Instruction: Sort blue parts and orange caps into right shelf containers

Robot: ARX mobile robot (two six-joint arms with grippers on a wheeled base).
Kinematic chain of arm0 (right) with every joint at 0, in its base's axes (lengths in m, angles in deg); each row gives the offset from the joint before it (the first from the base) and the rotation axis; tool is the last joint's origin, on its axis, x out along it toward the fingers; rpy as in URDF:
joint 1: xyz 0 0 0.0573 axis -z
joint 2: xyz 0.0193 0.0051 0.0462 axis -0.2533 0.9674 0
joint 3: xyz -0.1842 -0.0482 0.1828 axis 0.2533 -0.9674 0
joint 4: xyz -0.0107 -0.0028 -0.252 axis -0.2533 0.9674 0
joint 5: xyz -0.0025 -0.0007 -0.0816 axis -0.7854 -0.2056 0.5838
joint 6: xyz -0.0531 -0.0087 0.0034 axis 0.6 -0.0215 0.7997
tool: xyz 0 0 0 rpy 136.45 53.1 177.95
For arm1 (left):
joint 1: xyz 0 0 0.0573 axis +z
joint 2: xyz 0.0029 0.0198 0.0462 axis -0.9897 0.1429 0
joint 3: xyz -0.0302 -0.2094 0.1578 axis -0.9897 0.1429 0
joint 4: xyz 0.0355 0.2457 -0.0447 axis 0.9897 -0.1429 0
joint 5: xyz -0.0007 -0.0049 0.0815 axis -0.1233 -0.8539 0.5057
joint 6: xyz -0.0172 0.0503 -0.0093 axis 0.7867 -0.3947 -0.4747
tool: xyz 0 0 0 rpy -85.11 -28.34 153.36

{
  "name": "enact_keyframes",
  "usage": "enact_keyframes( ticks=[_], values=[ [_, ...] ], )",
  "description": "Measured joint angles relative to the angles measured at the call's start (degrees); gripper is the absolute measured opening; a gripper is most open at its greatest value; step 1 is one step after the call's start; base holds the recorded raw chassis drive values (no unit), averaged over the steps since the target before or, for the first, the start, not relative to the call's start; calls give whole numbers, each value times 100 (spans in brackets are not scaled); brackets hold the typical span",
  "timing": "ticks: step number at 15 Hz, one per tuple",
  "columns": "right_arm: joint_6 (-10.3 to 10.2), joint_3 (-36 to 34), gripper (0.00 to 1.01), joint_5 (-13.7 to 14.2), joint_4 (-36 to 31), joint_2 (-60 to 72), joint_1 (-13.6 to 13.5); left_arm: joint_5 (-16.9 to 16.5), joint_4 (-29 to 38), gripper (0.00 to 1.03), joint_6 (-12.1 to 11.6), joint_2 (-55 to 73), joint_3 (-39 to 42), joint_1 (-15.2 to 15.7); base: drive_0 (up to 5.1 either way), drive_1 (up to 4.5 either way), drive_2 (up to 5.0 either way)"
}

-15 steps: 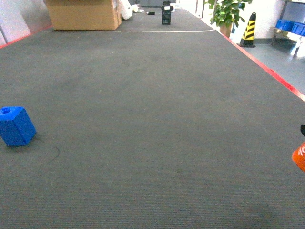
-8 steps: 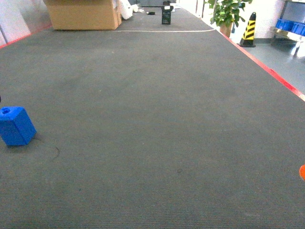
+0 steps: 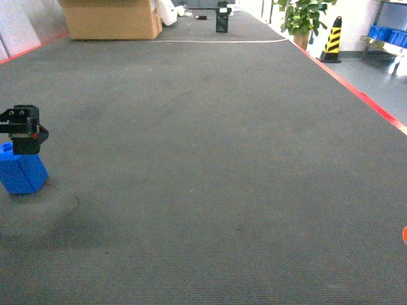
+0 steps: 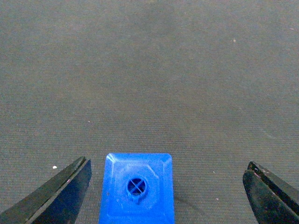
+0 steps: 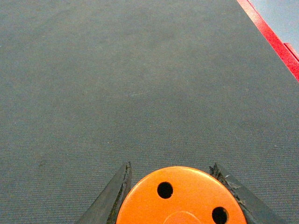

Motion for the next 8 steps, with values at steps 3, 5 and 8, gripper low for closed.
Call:
enact_keyframes(
  ticks=[3, 5, 8],
  values=[
    [-28, 0, 43, 0, 28, 0, 0, 59, 61, 98, -7, 407, -245, 4, 0, 0, 0],
    [-48, 0, 43, 11, 28, 0, -7, -68, -39, 98, 26, 717, -367, 44, 0, 0, 0],
    [-63, 2, 43, 24, 31, 2, -9, -68, 33, 85, -26, 907, -365, 42, 0, 0, 0]
  ],
)
